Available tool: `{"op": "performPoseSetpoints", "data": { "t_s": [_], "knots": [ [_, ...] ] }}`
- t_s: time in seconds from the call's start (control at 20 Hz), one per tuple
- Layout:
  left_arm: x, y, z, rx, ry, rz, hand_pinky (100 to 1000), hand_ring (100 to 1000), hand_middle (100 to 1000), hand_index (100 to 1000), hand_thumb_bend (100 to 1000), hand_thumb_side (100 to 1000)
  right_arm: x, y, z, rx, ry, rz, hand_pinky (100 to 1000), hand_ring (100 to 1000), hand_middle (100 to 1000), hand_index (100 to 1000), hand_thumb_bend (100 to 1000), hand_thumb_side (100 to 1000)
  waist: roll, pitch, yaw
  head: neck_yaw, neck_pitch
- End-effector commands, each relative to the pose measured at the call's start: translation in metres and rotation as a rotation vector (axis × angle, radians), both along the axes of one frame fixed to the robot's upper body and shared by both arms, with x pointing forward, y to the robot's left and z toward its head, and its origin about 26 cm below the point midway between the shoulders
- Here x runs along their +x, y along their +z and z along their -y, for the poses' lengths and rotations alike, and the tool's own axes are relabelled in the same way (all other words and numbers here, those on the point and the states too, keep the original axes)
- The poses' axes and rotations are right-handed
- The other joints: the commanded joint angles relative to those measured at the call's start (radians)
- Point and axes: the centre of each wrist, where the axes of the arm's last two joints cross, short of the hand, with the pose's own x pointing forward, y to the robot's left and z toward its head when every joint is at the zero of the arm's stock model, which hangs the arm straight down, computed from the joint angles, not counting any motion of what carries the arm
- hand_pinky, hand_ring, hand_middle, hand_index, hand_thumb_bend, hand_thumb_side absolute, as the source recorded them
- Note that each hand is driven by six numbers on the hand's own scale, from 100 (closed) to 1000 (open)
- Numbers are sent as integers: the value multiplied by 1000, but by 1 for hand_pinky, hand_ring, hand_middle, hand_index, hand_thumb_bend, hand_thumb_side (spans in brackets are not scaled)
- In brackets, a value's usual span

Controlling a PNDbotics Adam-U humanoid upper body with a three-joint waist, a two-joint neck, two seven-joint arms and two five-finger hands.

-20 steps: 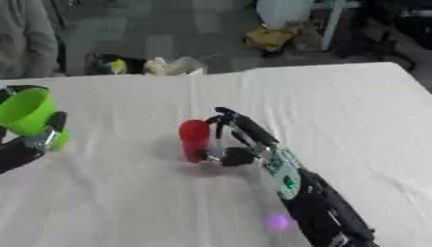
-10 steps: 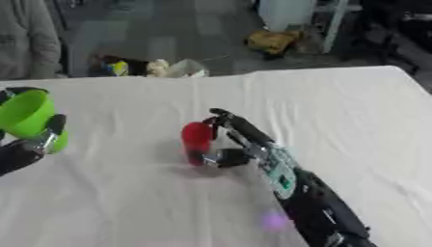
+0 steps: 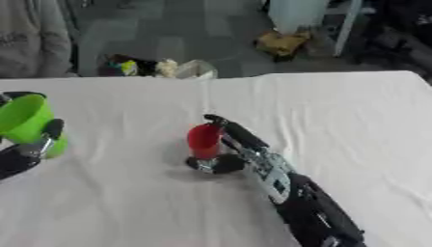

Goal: Pour the contents of one cup into another cup.

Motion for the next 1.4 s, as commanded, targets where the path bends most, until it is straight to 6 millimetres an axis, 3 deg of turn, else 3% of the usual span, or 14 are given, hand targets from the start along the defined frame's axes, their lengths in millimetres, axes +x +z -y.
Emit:
{"op": "performPoseSetpoints", "data": {
  "t_s": [0.05,0.55,0.6,0.9,1.25,1.3,1.4],
  "knots": [
    [-1,15,2,0,-15,44,403,355,395,712,198,318,5,12,-4,-15,21,35,948,1000,461,808,549,771,0,-14,2,-2,-12],
    [-1,14,3,1,-13,42,403,350,391,712,201,317,6,14,-12,-28,50,34,947,1000,426,782,523,737,-1,-15,-1,-2,-14],
    [-1,14,3,1,-13,42,402,349,390,711,201,317,6,13,-12,-32,50,31,939,1000,401,765,468,712,-1,-16,-1,-2,-14],
    [-1,13,2,0,-10,38,403,348,389,712,191,321,6,9,-12,-45,42,16,919,941,310,718,376,660,2,-16,0,-1,-14],
    [-1,13,2,0,-10,38,403,348,389,712,191,321,6,8,-12,-47,39,15,919,941,310,718,376,660,3,-16,0,-1,-14],
    [-1,12,2,-1,-9,36,403,347,388,712,180,324,5,7,-11,-44,31,11,898,894,182,618,228,528,4,-16,-1,-1,-13],
    [-1,12,2,-2,-6,33,403,347,388,712,178,324,5,5,-10,-35,13,6,894,888,167,598,186,501,7,-16,-2,0,-12]
  ]
}}
